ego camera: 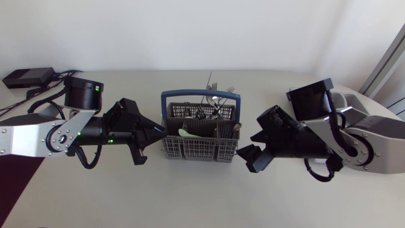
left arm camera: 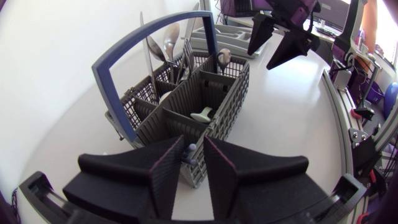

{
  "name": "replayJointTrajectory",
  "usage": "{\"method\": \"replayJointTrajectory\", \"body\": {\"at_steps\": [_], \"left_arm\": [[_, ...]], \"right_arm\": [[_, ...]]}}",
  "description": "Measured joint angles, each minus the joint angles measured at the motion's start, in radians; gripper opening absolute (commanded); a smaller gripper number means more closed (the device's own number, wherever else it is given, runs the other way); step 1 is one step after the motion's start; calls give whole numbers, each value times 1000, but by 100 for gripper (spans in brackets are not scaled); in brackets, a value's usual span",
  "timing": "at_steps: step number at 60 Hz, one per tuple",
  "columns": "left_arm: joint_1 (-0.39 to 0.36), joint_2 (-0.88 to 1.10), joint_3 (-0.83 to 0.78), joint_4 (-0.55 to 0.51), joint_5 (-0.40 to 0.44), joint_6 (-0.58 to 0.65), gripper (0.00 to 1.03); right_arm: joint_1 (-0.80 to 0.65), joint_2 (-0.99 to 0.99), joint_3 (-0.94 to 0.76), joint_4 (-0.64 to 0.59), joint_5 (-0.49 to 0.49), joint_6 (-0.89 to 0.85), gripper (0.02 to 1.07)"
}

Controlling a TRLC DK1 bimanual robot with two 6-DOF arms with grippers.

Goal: Sort the cutlery from the basket into the organizer compartments.

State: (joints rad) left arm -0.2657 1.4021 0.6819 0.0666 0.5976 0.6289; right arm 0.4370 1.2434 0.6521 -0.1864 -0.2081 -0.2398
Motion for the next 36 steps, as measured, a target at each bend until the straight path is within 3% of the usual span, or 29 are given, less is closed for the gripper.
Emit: {"method": "replayJointTrajectory", "body": {"at_steps": [9, 23, 36], "left_arm": [[1, 4, 0, 22, 0, 0, 4], [8, 5, 0, 51, -1, -4, 4], [7, 7, 69, -58, -1, -4, 4]], "right_arm": [[0, 0, -1, 2, 0, 0, 84], [10, 0, -2, 3, 0, 0, 84], [14, 0, -9, 4, 4, 0, 85]]}}
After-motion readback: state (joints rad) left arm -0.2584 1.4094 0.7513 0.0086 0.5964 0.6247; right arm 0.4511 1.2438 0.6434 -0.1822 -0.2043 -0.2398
